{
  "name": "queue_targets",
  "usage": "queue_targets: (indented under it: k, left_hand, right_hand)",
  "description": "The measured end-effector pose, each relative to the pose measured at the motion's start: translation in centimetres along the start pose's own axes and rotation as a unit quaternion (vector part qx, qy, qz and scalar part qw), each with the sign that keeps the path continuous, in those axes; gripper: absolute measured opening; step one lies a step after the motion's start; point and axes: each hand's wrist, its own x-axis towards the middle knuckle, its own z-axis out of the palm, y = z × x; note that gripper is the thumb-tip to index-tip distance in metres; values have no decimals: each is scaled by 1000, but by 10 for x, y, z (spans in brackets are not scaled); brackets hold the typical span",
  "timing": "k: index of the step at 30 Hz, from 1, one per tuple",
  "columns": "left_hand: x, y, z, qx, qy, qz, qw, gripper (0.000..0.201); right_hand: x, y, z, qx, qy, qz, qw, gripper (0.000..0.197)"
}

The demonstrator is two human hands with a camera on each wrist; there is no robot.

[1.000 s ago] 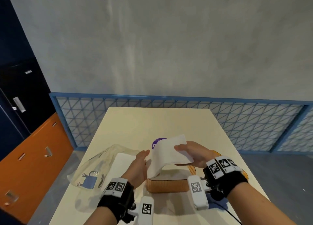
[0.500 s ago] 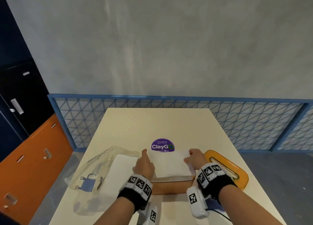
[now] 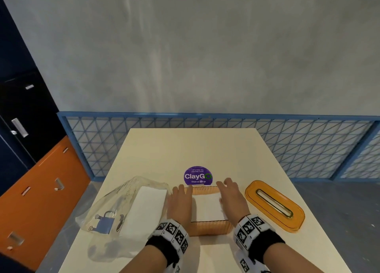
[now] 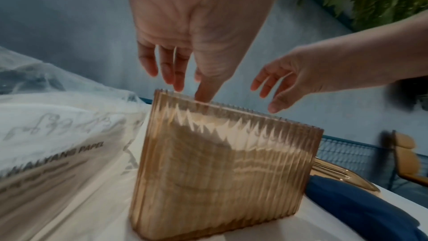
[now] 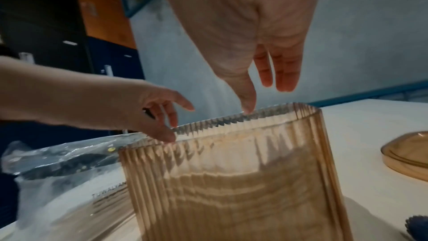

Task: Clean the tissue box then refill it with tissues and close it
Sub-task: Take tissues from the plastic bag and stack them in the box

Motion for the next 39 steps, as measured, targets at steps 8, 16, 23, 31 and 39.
queue_targets:
  k: [8,16,23,31,39]
  left_hand:
    - [17,6,4,-18,-209,56,976,48]
    - [22,13,-1,10,-247,36,968,53]
    - [15,8,-3,27,-183,57,981,45]
    - [0,-64,15,-116,61,-166,977,39]
    - [0,-76,48,-54,-76,-236,967,57]
  right_hand:
    - [16,1,-2,-59,-287,-47,955,63]
    - [23,-2,22,-79,-262,-23,962,47]
    - [19,1,14,-28,-241,0,970,43]
    - [6,32,-5,-7,-12,-33,999,50]
    - [8,45,-4,104,-142,58,983,54]
